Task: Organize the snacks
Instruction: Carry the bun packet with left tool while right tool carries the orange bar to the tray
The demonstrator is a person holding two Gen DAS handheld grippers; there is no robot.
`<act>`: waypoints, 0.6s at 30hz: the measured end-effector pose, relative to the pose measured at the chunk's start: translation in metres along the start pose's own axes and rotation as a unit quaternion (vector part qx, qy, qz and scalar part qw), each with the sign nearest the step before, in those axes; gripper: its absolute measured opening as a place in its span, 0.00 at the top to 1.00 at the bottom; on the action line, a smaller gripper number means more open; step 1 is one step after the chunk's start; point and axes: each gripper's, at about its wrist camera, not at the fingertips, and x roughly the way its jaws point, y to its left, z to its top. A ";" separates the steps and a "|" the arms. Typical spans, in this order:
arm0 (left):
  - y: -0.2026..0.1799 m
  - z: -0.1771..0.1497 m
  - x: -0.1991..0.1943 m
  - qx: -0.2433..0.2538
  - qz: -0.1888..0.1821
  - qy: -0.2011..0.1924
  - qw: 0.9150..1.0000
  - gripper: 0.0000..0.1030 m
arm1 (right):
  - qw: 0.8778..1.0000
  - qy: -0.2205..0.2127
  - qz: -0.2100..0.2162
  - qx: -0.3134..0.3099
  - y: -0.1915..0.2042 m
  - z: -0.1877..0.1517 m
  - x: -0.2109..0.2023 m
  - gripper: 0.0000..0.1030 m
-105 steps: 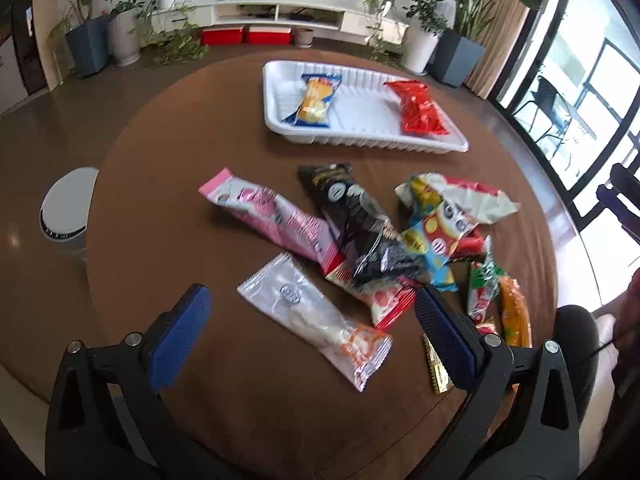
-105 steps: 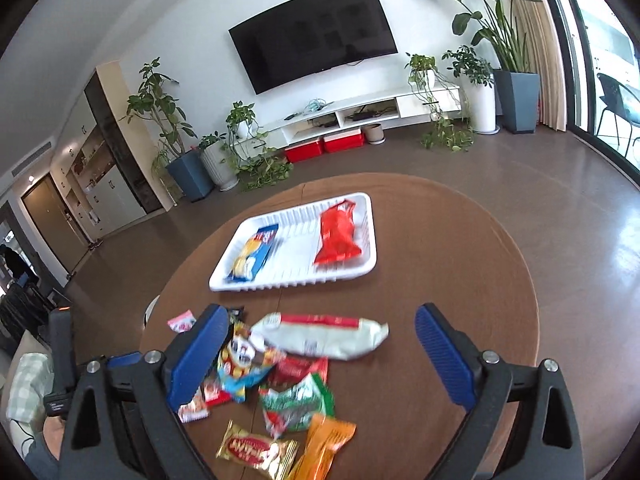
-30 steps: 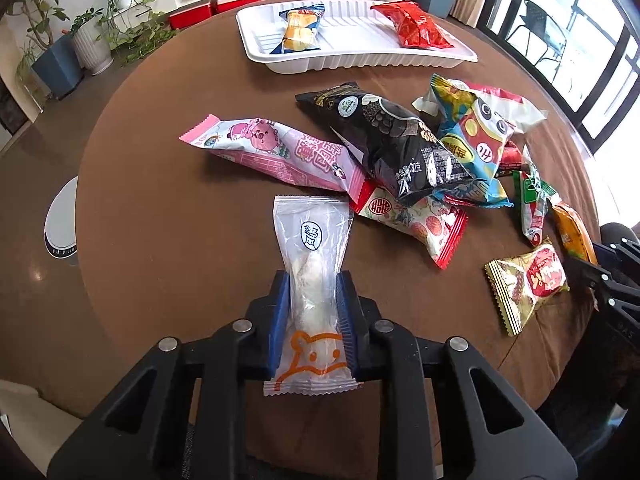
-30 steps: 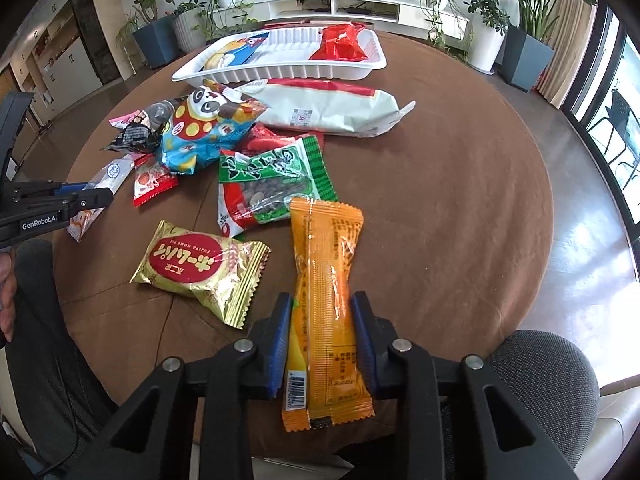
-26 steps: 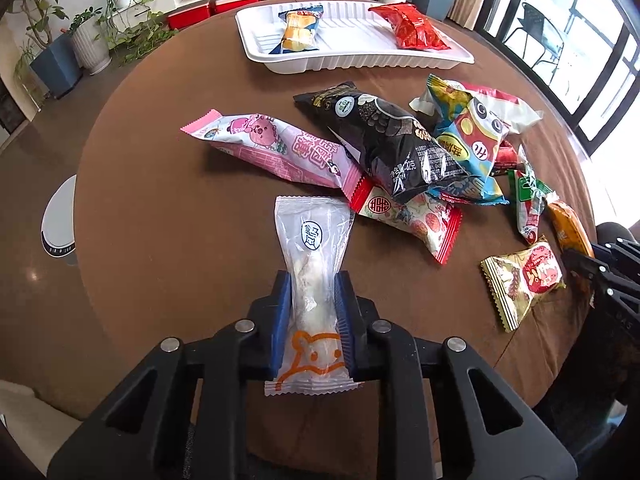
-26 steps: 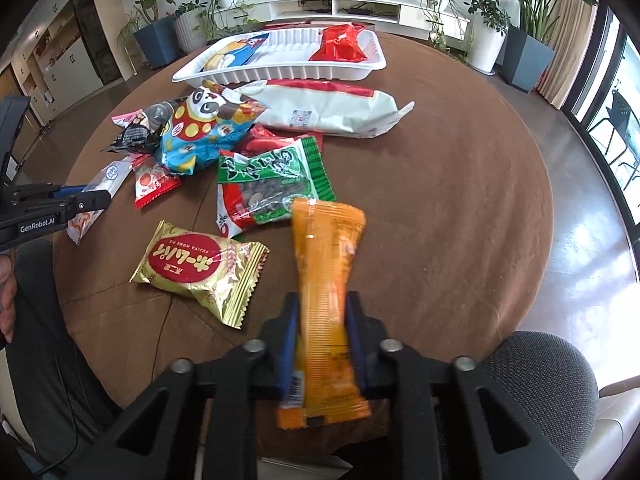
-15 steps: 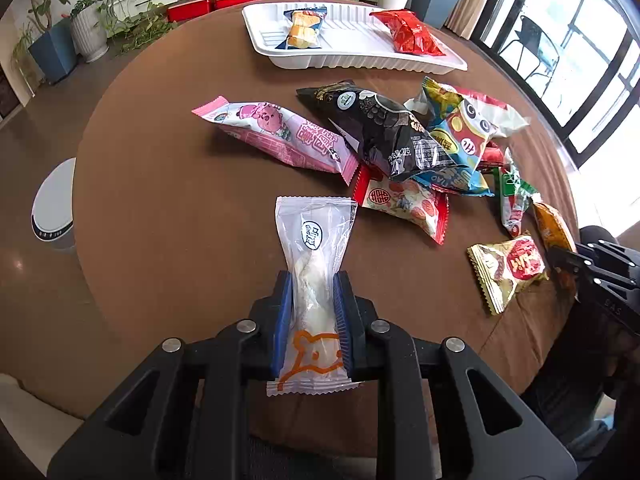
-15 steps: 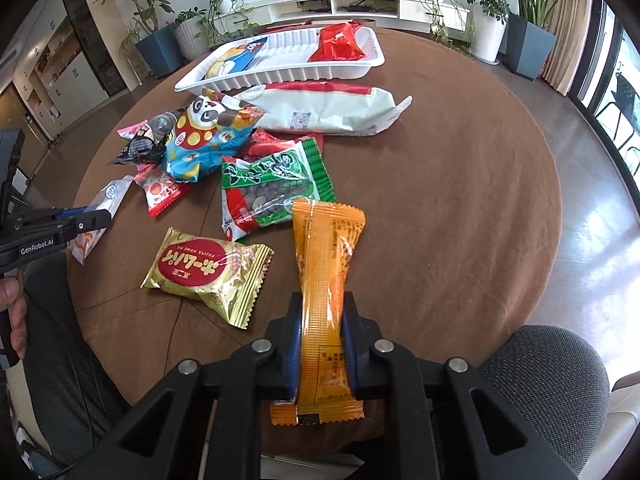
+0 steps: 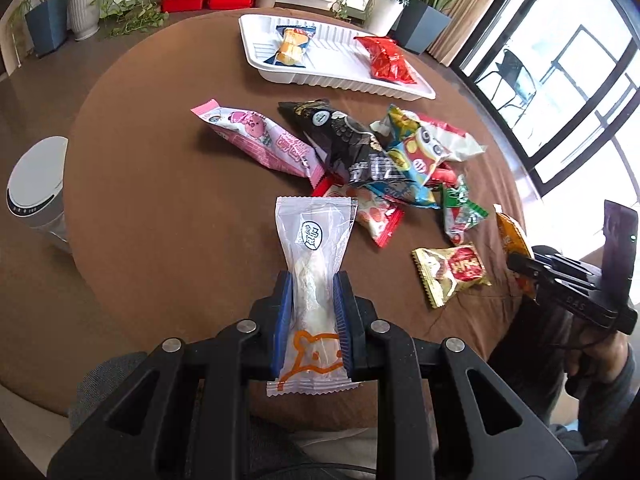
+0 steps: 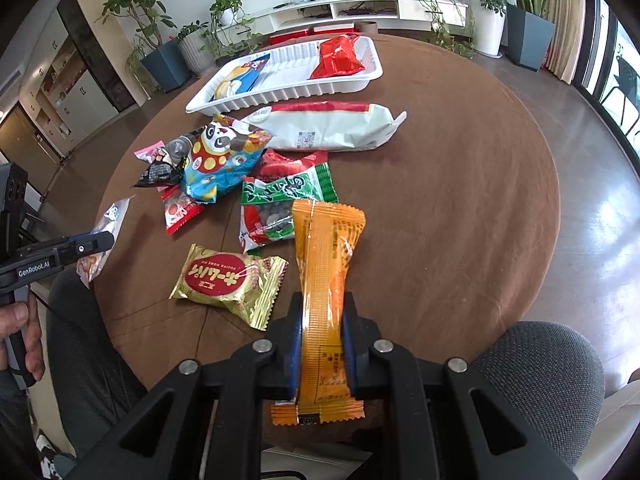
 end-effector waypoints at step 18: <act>0.004 0.079 -0.051 -0.002 -0.041 -0.090 0.995 0.82 | 0.994 -0.093 0.019 0.059 -0.055 0.081 -0.045 0.83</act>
